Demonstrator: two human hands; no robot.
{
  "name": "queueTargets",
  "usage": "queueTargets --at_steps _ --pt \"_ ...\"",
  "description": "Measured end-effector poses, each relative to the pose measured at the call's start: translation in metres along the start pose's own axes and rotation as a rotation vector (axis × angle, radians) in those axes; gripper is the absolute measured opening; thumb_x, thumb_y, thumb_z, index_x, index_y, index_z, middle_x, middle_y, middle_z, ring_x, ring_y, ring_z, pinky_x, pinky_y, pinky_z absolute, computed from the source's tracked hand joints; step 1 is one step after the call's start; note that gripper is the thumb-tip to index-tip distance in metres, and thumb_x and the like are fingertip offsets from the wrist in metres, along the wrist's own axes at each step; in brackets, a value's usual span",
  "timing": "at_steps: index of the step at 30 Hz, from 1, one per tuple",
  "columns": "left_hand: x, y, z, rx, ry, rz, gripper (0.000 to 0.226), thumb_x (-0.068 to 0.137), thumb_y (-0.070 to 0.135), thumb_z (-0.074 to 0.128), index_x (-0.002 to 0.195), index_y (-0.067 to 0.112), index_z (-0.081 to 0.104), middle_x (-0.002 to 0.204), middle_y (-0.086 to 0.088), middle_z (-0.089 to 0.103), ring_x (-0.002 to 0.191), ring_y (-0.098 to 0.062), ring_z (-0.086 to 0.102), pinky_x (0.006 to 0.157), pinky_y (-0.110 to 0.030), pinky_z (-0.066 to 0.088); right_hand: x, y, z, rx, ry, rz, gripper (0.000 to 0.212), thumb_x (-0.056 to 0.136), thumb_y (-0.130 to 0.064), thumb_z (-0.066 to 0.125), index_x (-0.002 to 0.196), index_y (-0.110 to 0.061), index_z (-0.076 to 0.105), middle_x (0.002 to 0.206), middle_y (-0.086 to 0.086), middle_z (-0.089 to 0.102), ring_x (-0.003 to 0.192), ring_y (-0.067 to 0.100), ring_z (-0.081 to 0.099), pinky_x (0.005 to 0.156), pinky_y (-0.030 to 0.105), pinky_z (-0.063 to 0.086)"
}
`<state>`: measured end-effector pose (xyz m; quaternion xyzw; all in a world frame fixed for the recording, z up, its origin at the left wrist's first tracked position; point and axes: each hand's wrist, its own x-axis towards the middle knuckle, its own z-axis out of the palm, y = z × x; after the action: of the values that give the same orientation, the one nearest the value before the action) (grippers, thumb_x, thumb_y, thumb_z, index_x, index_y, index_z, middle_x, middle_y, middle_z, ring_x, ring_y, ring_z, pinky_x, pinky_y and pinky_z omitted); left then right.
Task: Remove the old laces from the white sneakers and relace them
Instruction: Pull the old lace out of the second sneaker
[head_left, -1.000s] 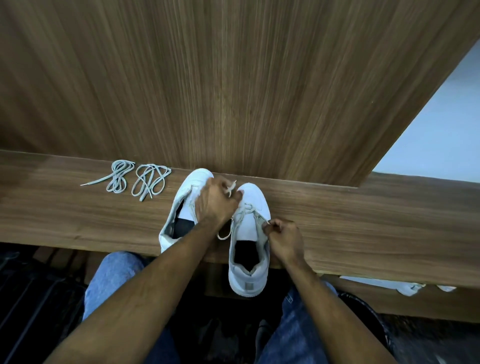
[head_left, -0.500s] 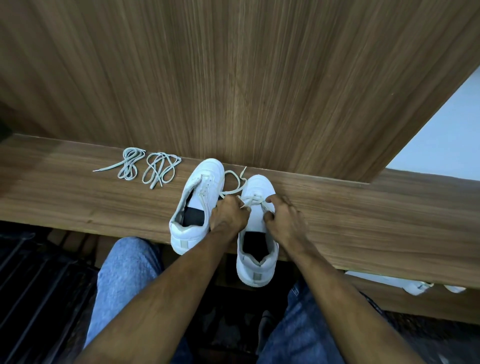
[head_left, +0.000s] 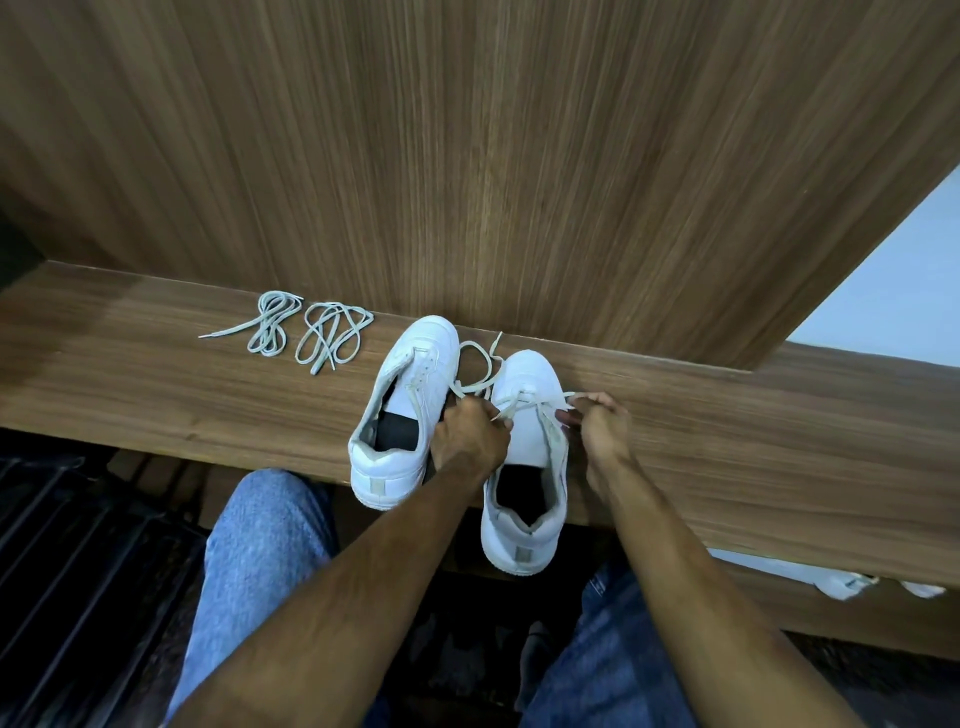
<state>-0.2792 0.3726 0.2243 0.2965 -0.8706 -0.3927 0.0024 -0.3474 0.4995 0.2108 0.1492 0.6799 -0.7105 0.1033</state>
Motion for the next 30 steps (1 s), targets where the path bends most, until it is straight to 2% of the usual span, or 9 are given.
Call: queueTargets --at_steps 4,6,11,15,19,23,25,27,30 --pt "-0.002 0.0 0.004 0.036 0.016 -0.002 0.025 0.088 0.038 0.063 0.103 0.02 0.071 0.113 -0.011 0.066 0.107 -0.035 0.059 0.089 -0.038 0.047 0.003 0.001 -0.004 -0.308 -0.063 -0.193 0.009 0.09 -0.014 0.059 0.091 -0.022 0.058 0.108 0.006 0.065 0.091 0.02 0.063 0.079 0.038 0.051" --pt "-0.001 0.0 0.004 0.042 0.017 -0.007 0.026 0.088 0.039 0.063 0.105 0.021 0.07 0.115 -0.011 0.065 0.108 -0.035 0.058 0.09 -0.038 0.046 0.006 -0.002 -0.003 -0.637 -0.14 -0.408 0.02 0.087 -0.027 0.063 0.106 -0.025 0.06 0.119 -0.003 0.057 0.109 0.016 0.055 0.093 0.038 0.048" --pt "-0.002 0.0 0.004 0.059 0.014 -0.003 0.028 0.087 0.041 0.063 0.104 0.02 0.07 0.113 -0.012 0.065 0.107 -0.035 0.058 0.088 -0.038 0.047 0.001 -0.007 0.01 -1.248 -0.287 -0.634 0.029 0.086 -0.029 0.061 0.114 -0.022 0.064 0.133 0.004 0.048 0.128 0.022 0.042 0.096 0.036 0.045" --pt "-0.002 0.001 0.003 0.052 0.017 -0.007 0.027 0.087 0.04 0.064 0.103 0.02 0.071 0.111 -0.012 0.066 0.106 -0.034 0.059 0.085 -0.036 0.047 0.002 -0.001 0.016 -1.178 -0.277 -0.668 0.016 0.088 -0.02 0.061 0.099 -0.016 0.072 0.119 0.007 0.054 0.116 0.022 0.05 0.086 0.025 0.042" --pt "-0.002 -0.002 0.002 0.028 0.019 -0.005 0.025 0.087 0.039 0.064 0.1 0.019 0.072 0.107 -0.011 0.068 0.102 -0.034 0.061 0.082 -0.034 0.047 -0.005 -0.003 0.012 -0.562 -0.242 -0.494 0.017 0.083 -0.003 0.066 0.072 -0.015 0.069 0.095 0.003 0.053 0.09 0.011 0.051 0.075 0.007 0.035" --pt "-0.002 0.0 0.002 0.036 0.032 -0.003 0.026 0.087 0.04 0.064 0.101 0.019 0.072 0.108 -0.009 0.069 0.102 -0.032 0.062 0.082 -0.032 0.046 -0.012 -0.027 -0.003 0.061 0.031 -0.394 0.024 0.071 -0.01 0.056 0.051 -0.023 0.06 0.069 0.007 0.054 0.074 0.016 0.048 0.07 0.029 0.038" --pt "-0.004 0.001 0.002 0.051 0.038 -0.004 0.027 0.088 0.039 0.063 0.104 0.02 0.072 0.109 -0.009 0.068 0.104 -0.032 0.061 0.082 -0.032 0.045 -0.011 -0.036 -0.011 -0.013 0.118 -0.52 0.018 0.069 -0.014 0.054 0.053 -0.023 0.056 0.071 0.007 0.051 0.07 0.009 0.048 0.067 0.03 0.038" --pt "-0.005 0.002 0.002 0.052 0.042 -0.002 0.026 0.088 0.039 0.063 0.104 0.02 0.072 0.11 -0.009 0.068 0.104 -0.032 0.061 0.083 -0.032 0.046 -0.009 -0.038 -0.011 -0.368 0.095 -0.627 0.008 0.076 -0.015 0.057 0.075 -0.022 0.061 0.088 0.005 0.055 0.078 0.008 0.053 0.074 0.036 0.047" --pt "-0.006 0.002 0.001 0.057 0.043 0.01 0.027 0.088 0.039 0.063 0.104 0.02 0.072 0.111 -0.009 0.068 0.105 -0.032 0.061 0.084 -0.033 0.046 -0.004 -0.027 -0.004 -0.946 -0.002 -0.645 0.042 0.079 -0.02 0.064 0.12 -0.021 0.058 0.119 0.006 0.049 0.111 0.024 0.051 0.088 0.038 0.047"
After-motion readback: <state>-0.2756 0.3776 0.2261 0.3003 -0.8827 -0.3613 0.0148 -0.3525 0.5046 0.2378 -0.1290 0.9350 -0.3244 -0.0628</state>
